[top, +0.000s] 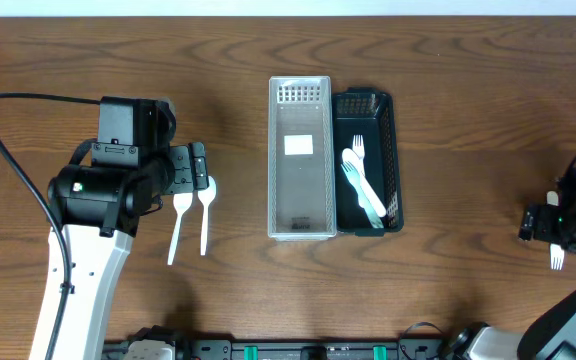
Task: Pack container
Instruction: 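Move the right gripper to the far-right white fork and grasp it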
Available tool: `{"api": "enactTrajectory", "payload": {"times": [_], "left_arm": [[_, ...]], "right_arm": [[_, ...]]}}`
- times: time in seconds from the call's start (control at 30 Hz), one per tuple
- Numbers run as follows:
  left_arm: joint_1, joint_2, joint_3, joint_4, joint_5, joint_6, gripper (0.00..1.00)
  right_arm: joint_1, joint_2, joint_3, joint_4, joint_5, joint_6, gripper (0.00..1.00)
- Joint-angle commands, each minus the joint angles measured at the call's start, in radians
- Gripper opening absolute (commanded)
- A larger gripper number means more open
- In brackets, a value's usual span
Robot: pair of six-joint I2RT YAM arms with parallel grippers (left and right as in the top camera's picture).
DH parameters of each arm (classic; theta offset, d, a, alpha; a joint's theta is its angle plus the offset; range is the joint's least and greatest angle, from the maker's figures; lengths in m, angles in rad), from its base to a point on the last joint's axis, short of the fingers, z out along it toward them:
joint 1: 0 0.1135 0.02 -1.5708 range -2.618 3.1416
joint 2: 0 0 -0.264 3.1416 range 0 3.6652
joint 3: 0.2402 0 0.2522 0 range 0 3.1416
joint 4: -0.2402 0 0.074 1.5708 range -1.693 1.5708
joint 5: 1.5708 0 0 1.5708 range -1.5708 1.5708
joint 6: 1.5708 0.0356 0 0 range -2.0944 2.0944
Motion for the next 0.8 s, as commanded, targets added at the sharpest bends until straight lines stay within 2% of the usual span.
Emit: {"api": "enactTrajectory", "payload": {"times": [0.0, 0.3, 0.77], "left_arm": [[0.004, 0.005, 0.007, -0.002, -0.012, -0.005, 0.88], [0.004, 0.006, 0.007, -0.001, -0.012, -0.005, 0.88], [0.004, 0.012, 0.007, 0.003, -0.012, -0.005, 0.88]], "right_arm": [[-0.051, 0.045, 0.001, 0.018, -0.016, -0.041, 0.96], [-0.139, 0.131, 0.001, 0.069, -0.035, -0.041, 0.96], [-0.145, 0.281, 0.000, 0.135, -0.134, -0.060, 0.92]]}}
